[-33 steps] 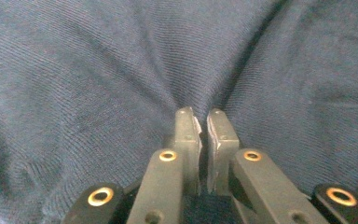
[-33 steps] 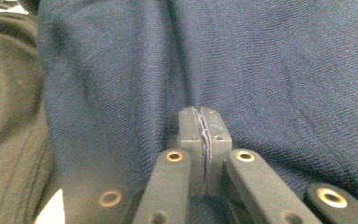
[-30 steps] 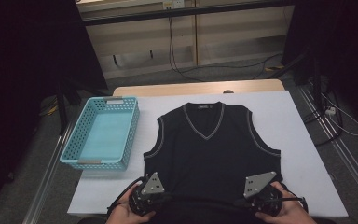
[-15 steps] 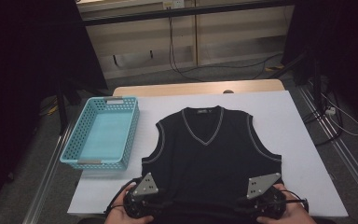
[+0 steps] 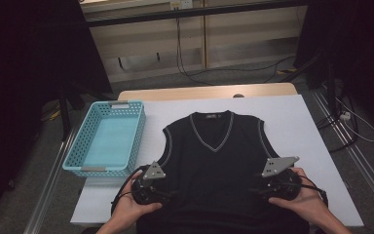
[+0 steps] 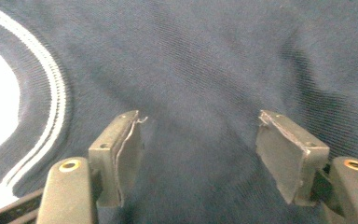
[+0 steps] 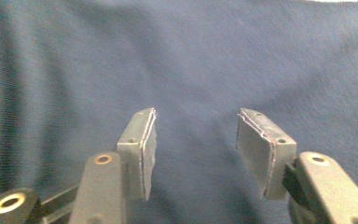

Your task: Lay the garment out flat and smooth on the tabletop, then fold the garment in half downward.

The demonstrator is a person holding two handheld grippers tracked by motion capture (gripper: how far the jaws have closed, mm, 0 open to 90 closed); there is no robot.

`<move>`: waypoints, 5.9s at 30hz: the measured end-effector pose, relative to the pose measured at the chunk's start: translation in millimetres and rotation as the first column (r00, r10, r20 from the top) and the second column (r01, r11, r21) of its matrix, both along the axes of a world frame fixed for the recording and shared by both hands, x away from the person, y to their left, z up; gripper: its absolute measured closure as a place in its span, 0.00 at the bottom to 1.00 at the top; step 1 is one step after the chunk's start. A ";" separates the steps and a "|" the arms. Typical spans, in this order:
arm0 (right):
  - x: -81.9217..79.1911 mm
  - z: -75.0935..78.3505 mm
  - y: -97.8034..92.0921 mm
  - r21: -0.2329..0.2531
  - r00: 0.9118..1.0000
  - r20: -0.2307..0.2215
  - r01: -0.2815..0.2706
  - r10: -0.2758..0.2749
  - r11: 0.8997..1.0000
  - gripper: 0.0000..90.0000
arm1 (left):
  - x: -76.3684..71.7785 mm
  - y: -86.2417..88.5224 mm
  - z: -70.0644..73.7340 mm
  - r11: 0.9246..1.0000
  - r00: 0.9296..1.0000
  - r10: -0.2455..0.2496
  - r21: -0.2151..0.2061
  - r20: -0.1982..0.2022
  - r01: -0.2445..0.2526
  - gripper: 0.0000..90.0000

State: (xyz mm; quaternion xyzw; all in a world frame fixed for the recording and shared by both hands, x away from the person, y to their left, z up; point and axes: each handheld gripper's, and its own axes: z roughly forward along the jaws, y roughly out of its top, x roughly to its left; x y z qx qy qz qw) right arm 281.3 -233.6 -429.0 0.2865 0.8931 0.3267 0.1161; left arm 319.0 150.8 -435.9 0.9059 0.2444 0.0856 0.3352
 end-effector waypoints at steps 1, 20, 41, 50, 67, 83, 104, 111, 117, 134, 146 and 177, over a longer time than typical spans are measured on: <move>3.2 -4.6 -0.6 -0.009 1.000 -0.014 0.006 -0.006 1.000 0.51 | -0.8 -1.6 -2.3 1.000 1.000 -0.003 0.018 -0.001 0.003 0.38; 3.5 -16.0 3.2 -0.031 0.998 -0.062 -0.025 0.023 0.999 0.99 | -5.5 1.4 -6.5 1.000 0.997 -0.004 0.015 -0.076 0.005 0.97; -36.1 -11.8 -2.4 -0.056 0.996 -0.068 -0.067 0.063 0.996 0.99 | -37.6 19.8 -0.6 0.999 0.996 -0.024 0.020 -0.089 0.025 0.97; -50.3 -7.0 4.9 -0.051 0.989 -0.088 -0.128 0.123 0.990 0.99 | -59.4 21.3 5.5 0.998 0.995 -0.054 0.004 -0.089 0.055 0.97; -29.2 1.2 -19.5 0.118 0.999 -0.013 0.040 -0.039 0.992 0.56 | -29.7 26.1 15.7 0.994 0.997 0.081 -0.075 -0.014 -0.082 0.34; -1.0 4.6 -24.3 0.128 0.988 0.060 0.132 -0.141 0.983 0.41 | 12.3 10.4 15.8 0.982 0.990 0.133 -0.142 0.052 -0.125 0.14; 60.8 9.0 -38.5 0.142 0.956 0.084 0.269 -0.282 0.953 0.31 | 69.5 -6.3 12.4 0.961 0.968 0.232 -0.176 0.091 -0.214 0.07; 76.6 10.4 -38.9 0.136 0.953 0.087 0.277 -0.290 0.951 0.31 | 86.9 -12.7 13.5 0.958 0.962 0.250 -0.171 0.114 -0.228 0.08; 93.2 17.7 -45.3 0.151 0.943 0.103 0.301 -0.318 0.942 0.31 | 96.0 -12.4 13.6 0.957 0.960 0.252 -0.180 0.122 -0.228 0.09; 151.2 2.8 -42.1 0.085 0.930 0.056 0.359 -0.364 0.930 0.37 | 141.5 -24.7 8.3 0.959 0.959 0.259 -0.152 0.118 -0.240 0.08; 177.7 -20.0 -51.3 0.050 0.924 0.009 0.381 -0.382 0.923 0.53 | 164.6 -32.2 -0.6 0.954 0.952 0.282 -0.136 0.121 -0.266 0.09; 173.1 -23.8 -45.0 0.037 0.939 -0.029 0.343 -0.343 0.938 0.97 | 172.4 -37.3 -9.2 0.951 0.950 0.302 -0.101 0.077 -0.294 0.29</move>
